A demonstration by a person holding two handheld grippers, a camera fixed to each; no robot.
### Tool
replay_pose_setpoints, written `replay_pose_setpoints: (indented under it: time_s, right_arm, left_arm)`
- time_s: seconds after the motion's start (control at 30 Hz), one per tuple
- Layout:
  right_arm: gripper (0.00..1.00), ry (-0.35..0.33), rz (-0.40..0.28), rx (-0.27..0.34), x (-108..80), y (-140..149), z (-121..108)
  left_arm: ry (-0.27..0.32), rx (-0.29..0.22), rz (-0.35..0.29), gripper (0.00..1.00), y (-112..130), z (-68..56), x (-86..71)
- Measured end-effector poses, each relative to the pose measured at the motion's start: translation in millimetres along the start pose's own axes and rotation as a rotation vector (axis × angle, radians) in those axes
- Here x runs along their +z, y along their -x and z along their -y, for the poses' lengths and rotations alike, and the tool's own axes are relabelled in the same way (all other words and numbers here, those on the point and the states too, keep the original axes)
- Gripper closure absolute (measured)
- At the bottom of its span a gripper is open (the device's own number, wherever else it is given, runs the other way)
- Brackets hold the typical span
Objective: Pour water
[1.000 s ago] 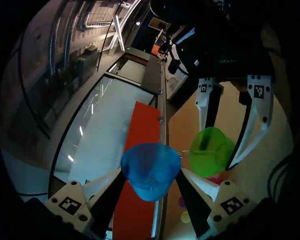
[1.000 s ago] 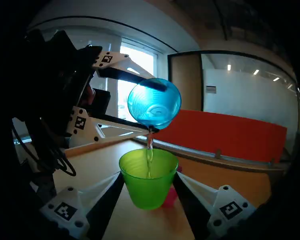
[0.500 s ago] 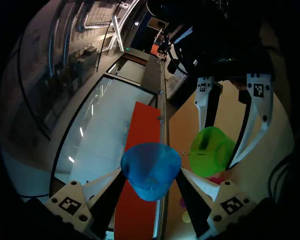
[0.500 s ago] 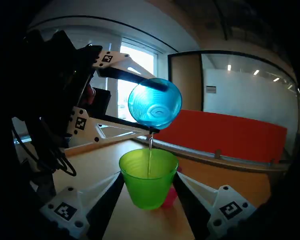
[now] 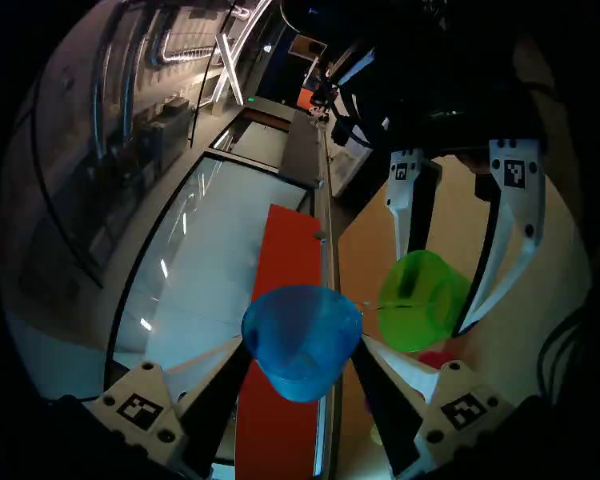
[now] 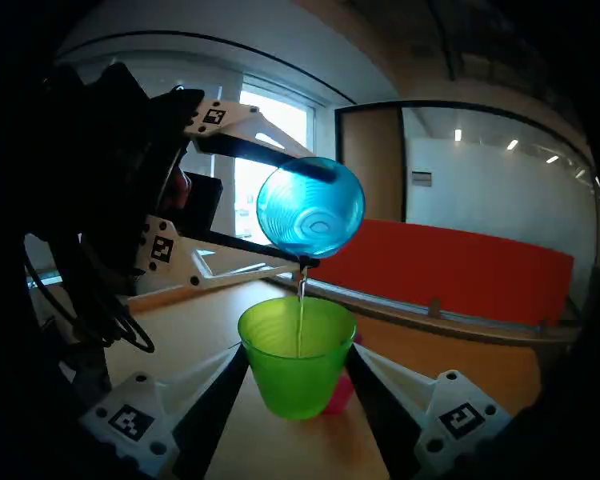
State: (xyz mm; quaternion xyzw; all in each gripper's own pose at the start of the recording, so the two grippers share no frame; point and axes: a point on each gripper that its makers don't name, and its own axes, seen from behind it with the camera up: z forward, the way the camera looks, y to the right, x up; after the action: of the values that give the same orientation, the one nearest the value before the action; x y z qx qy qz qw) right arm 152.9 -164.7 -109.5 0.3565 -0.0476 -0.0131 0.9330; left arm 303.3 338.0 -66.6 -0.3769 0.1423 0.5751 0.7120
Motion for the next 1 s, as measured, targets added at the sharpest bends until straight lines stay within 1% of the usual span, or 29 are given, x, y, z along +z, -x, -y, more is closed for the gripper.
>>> replay_pose_setpoints:
  time_s: [0.17,0.37,0.67,0.87,1.0]
  right_arm:
    - [0.13,0.000,0.000,-0.001,0.1,0.3,0.2]
    - [0.13,0.000,-0.001,-0.001,0.0,1.2,0.3]
    - [0.13,0.002,0.000,-0.004,-1.0,1.4,-0.1]
    - [0.13,0.003,0.002,-0.008,-1.4,2.1,-0.6]
    - [0.13,0.002,0.002,-0.010,-1.5,2.0,-0.5]
  left_arm:
    - [-0.004,0.017,0.002,0.16,-0.1,1.6,-0.5]
    - [-0.007,0.021,0.000,0.16,-1.5,3.5,-0.9]
    - [-0.012,0.048,0.000,0.16,-2.1,2.9,1.0]
    - [-0.016,0.055,0.000,0.16,-2.6,4.0,2.0]
    - [-0.021,0.073,0.001,0.16,-3.4,5.4,1.1]
